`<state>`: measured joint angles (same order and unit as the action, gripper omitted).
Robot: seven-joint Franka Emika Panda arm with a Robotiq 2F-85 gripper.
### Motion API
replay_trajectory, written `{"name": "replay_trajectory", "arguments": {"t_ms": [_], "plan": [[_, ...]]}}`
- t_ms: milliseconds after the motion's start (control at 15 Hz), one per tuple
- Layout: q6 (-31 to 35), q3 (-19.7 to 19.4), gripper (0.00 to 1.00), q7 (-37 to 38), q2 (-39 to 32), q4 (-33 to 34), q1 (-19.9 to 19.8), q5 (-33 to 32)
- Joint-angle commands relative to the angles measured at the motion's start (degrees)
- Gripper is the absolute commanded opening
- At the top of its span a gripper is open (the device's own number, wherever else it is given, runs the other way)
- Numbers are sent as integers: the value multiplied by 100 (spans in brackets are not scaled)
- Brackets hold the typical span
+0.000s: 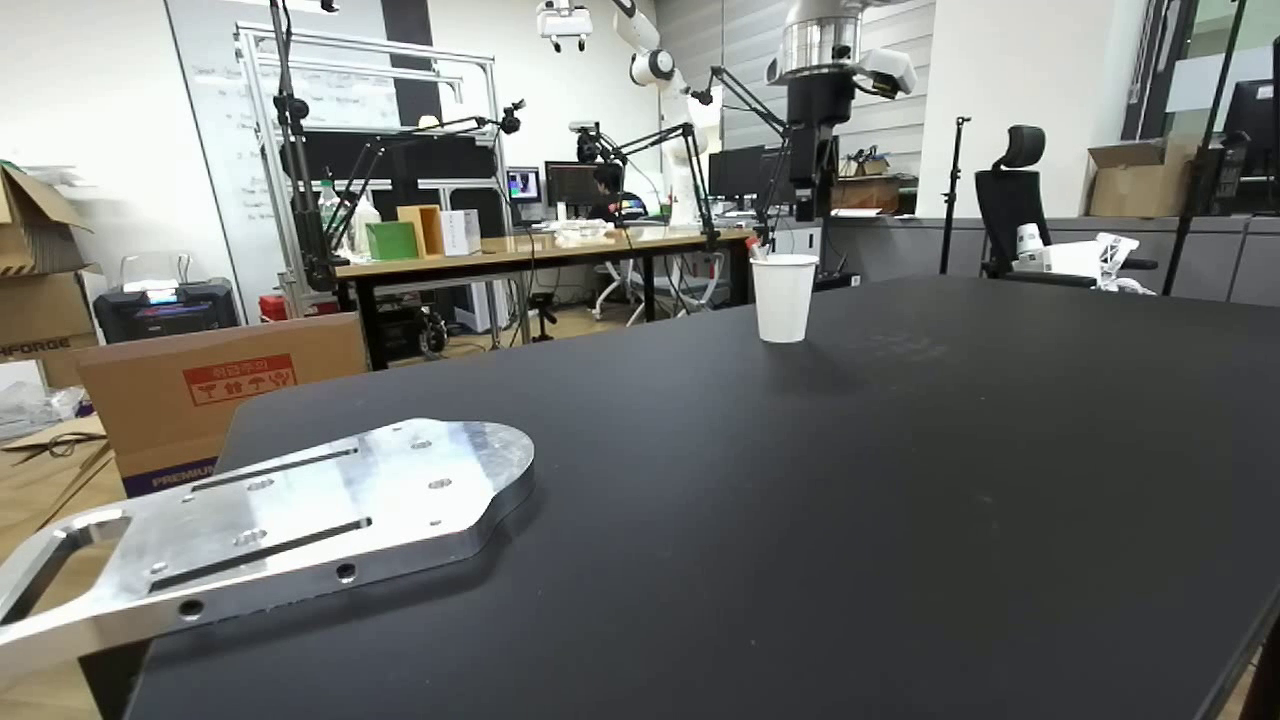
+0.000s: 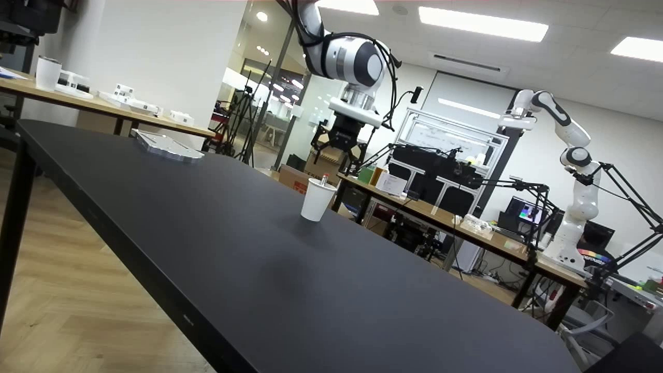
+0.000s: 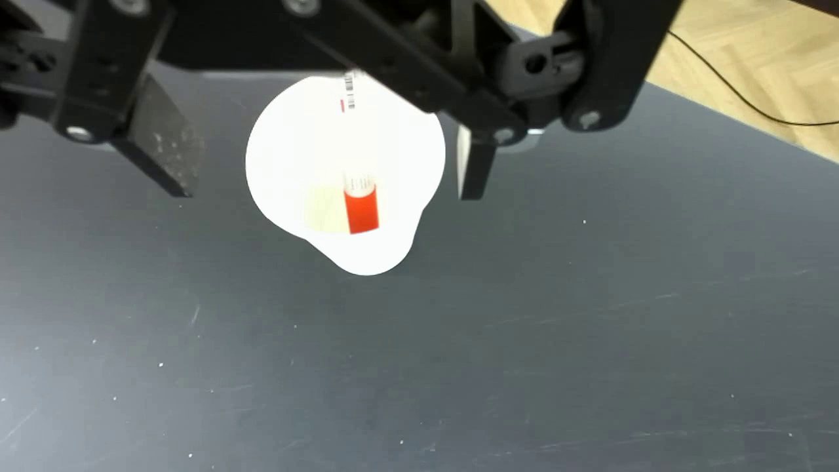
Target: Remove the marker from the cup and put it on the table
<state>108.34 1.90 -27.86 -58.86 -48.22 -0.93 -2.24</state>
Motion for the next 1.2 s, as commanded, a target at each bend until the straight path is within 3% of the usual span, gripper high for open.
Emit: {"name": "replay_trajectory", "arguments": {"t_ms": [0,333,867,933,1133], "plan": [[-571,-21,100,108,-748,1323,135,-189],[-1023,-126,100,-6,-1108,1985,308,-438],[-906,-236,100,-49,-1204,2094,386,-571],[-809,-173,100,-88,-992,1682,375,-531],[-808,-187,100,-88,-1001,1698,368,-531]]}}
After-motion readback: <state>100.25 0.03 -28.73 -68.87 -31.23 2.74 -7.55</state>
